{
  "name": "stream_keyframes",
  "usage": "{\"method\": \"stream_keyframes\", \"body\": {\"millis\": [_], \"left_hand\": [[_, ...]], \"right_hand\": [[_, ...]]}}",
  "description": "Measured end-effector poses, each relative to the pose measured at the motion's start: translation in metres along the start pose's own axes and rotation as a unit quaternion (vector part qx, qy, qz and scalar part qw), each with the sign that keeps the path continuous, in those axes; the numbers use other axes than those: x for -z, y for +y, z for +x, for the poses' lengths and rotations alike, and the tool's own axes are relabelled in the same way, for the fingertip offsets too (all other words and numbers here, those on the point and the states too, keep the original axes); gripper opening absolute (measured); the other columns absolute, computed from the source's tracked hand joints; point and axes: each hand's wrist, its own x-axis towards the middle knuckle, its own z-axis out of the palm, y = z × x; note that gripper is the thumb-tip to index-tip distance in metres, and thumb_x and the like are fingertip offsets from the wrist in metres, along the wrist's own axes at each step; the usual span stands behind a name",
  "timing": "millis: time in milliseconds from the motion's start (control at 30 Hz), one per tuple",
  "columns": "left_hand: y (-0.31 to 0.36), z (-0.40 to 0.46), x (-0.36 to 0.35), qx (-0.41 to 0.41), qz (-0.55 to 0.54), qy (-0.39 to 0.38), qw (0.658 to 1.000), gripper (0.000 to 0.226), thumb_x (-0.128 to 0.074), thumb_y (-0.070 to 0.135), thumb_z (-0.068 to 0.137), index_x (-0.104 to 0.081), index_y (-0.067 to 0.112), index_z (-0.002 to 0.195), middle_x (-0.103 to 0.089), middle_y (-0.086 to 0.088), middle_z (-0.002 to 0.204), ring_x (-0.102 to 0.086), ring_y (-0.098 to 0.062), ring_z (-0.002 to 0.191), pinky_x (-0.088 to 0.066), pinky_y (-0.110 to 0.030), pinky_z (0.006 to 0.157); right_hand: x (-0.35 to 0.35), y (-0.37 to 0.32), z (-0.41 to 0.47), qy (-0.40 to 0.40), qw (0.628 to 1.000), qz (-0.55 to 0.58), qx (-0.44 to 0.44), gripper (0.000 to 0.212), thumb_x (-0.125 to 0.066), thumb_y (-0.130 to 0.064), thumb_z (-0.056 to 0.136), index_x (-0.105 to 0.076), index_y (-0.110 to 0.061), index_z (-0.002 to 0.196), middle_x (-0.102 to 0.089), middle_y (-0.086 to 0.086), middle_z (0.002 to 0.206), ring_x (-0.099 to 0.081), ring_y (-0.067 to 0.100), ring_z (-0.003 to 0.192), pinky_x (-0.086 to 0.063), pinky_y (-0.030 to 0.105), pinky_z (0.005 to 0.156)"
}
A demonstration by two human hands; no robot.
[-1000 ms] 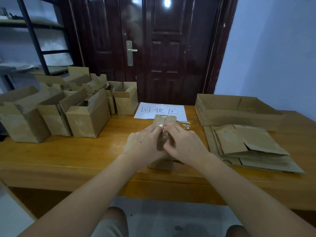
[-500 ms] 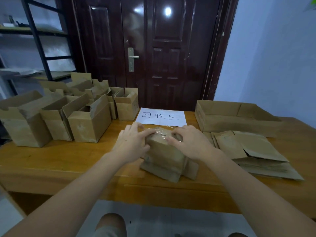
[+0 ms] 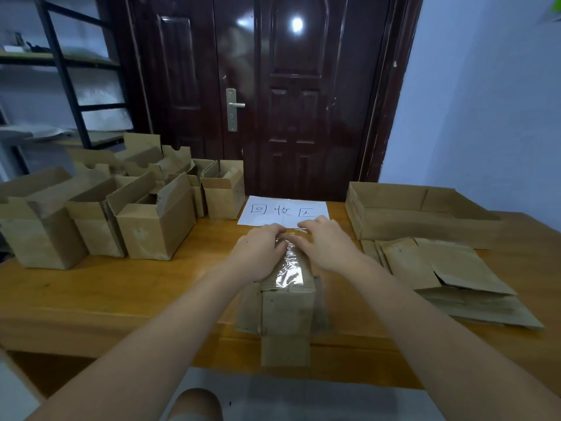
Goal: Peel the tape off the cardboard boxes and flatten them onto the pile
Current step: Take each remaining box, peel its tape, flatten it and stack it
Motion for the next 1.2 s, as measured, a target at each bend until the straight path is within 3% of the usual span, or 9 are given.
{"method": "stream_keyframes", "body": {"millis": [133,333,500,600,733,900,1000,1100,1200], "left_hand": [[-0.002,0.003,-0.005,-0.022,-0.026,0.049,0.998,0.036,-0.048,0.028,0.106,-0.054,0.023,0.141,-0.059,0.005,0.135,-0.055,-0.016,0.124,-0.046,-0.042,0.105],[-0.003,0.006,-0.007,-0.004,-0.03,0.088,0.996,0.02,-0.049,0.032,0.106,-0.058,0.023,0.122,-0.056,0.006,0.118,-0.059,-0.013,0.101,-0.053,-0.038,0.089],[-0.007,0.007,-0.012,-0.051,0.009,0.125,0.991,0.019,-0.044,0.029,0.109,-0.062,0.023,0.111,-0.053,0.01,0.108,-0.053,-0.013,0.101,-0.044,-0.035,0.091],[-0.007,0.009,-0.011,-0.064,0.024,0.131,0.989,0.022,-0.044,0.031,0.109,-0.063,0.022,0.114,-0.056,0.008,0.112,-0.054,-0.015,0.105,-0.042,-0.035,0.092],[-0.006,0.01,-0.012,-0.071,0.058,0.137,0.986,0.02,-0.046,0.033,0.108,-0.063,0.024,0.114,-0.058,0.01,0.111,-0.054,-0.014,0.104,-0.044,-0.036,0.092],[-0.009,0.008,-0.012,-0.051,0.059,0.14,0.987,0.027,-0.037,0.035,0.11,-0.061,0.022,0.108,-0.054,0.008,0.107,-0.05,-0.016,0.1,-0.04,-0.036,0.09],[-0.006,0.007,-0.01,-0.056,0.056,0.141,0.987,0.026,-0.039,0.039,0.109,-0.06,0.023,0.111,-0.057,0.009,0.109,-0.051,-0.016,0.102,-0.042,-0.037,0.091],[-0.007,0.006,-0.009,-0.066,0.069,0.116,0.989,0.03,-0.046,0.048,0.105,-0.061,0.027,0.12,-0.06,0.012,0.112,-0.053,-0.013,0.103,-0.046,-0.037,0.093],[-0.01,0.002,-0.007,-0.059,0.089,0.103,0.989,0.021,-0.047,0.043,0.106,-0.062,0.028,0.11,-0.058,0.012,0.104,-0.052,-0.014,0.097,-0.048,-0.039,0.089]], "right_hand": [[-0.011,0.001,0.016,0.004,0.995,0.094,-0.013,0.023,-0.06,-0.037,0.099,-0.075,-0.021,0.108,-0.059,-0.007,0.094,-0.061,0.021,0.105,-0.048,0.036,0.086],[-0.018,-0.002,0.013,0.099,0.99,0.089,0.051,0.011,-0.059,-0.029,0.1,-0.067,-0.024,0.094,-0.061,-0.008,0.099,-0.052,0.018,0.1,-0.048,0.043,0.089],[-0.017,-0.004,0.002,0.119,0.979,0.129,0.101,0.02,-0.057,-0.026,0.102,-0.062,-0.022,0.121,-0.068,-0.006,0.112,-0.054,0.017,0.109,-0.046,0.038,0.092],[-0.019,0.0,0.001,0.131,0.977,0.123,0.114,0.015,-0.058,-0.018,0.1,-0.063,-0.024,0.113,-0.07,-0.005,0.099,-0.052,0.018,0.099,-0.047,0.042,0.086],[-0.023,0.002,0.001,0.129,0.976,0.161,0.072,0.015,-0.055,-0.017,0.101,-0.056,-0.031,0.105,-0.065,-0.004,0.095,-0.052,0.016,0.096,-0.044,0.036,0.08],[-0.019,0.004,0.001,0.096,0.98,0.149,0.089,0.024,-0.076,-0.027,0.09,-0.069,-0.025,0.113,-0.063,-0.011,0.098,-0.049,0.013,0.104,-0.046,0.032,0.088],[-0.021,0.004,0.002,0.127,0.982,0.103,0.093,0.009,-0.071,-0.024,0.094,-0.074,-0.021,0.103,-0.055,-0.011,0.096,-0.047,0.015,0.1,-0.046,0.037,0.089],[-0.023,0.004,0.0,0.118,0.987,0.063,0.084,0.016,-0.059,-0.024,0.101,-0.074,-0.019,0.102,-0.057,-0.006,0.098,-0.049,0.02,0.101,-0.044,0.04,0.088],[-0.02,0.0,-0.003,0.12,0.986,0.07,0.093,0.016,-0.053,-0.025,0.103,-0.068,-0.022,0.11,-0.066,-0.007,0.1,-0.051,0.019,0.101,-0.041,0.04,0.089]]}}
